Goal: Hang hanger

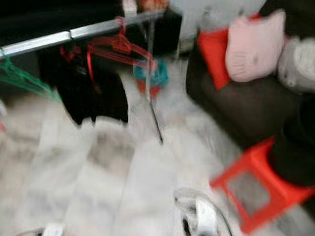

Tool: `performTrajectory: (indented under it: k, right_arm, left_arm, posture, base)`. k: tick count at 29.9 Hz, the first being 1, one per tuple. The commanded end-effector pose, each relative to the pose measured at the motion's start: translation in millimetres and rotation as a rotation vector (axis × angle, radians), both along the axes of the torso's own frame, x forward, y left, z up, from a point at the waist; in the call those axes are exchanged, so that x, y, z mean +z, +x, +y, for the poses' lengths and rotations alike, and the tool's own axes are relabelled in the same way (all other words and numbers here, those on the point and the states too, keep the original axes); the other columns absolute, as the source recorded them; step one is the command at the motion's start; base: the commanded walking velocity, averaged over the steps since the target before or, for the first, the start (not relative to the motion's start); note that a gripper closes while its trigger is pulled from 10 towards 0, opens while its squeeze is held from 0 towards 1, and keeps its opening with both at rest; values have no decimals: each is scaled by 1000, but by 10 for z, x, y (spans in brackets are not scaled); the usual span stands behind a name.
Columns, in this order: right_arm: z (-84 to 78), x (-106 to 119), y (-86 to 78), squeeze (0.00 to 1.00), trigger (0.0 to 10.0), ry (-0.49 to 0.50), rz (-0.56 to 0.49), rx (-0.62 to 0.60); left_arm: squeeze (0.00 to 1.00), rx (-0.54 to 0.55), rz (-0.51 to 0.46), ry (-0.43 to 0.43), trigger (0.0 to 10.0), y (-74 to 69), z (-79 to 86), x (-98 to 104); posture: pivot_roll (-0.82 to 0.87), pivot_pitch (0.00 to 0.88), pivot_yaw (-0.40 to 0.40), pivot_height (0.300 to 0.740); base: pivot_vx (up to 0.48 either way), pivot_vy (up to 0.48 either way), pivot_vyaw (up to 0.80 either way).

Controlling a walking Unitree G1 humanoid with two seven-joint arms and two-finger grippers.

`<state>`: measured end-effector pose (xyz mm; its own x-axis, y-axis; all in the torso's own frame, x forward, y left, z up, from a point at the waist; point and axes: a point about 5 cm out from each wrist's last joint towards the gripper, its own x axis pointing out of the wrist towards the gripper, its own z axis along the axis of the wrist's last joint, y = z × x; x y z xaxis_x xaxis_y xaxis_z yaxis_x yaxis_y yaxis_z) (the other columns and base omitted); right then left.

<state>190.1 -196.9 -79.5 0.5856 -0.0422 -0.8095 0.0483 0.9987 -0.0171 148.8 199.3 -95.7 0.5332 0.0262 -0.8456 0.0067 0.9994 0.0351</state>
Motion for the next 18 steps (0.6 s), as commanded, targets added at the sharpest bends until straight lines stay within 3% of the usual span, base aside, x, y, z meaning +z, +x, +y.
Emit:
performTrajectory:
  k: [1, 18]
  right_arm:
    - [68, 1, 23, 0, 10000, 14, -4, 10]
    - [59, -1, 16, 0, 10000, 13, -2, -6]
  left_arm:
    - [0, -5, 41, 14, 10000, -128, 48, -41]
    - [0, -8, 34, 8, 10000, -124, 37, -40]
  posture:
    - [10, 67, -15, 740]
    - [6, 67, -9, 740]
  base:
    - [0, 0, -650]
    - [0, 0, -652]
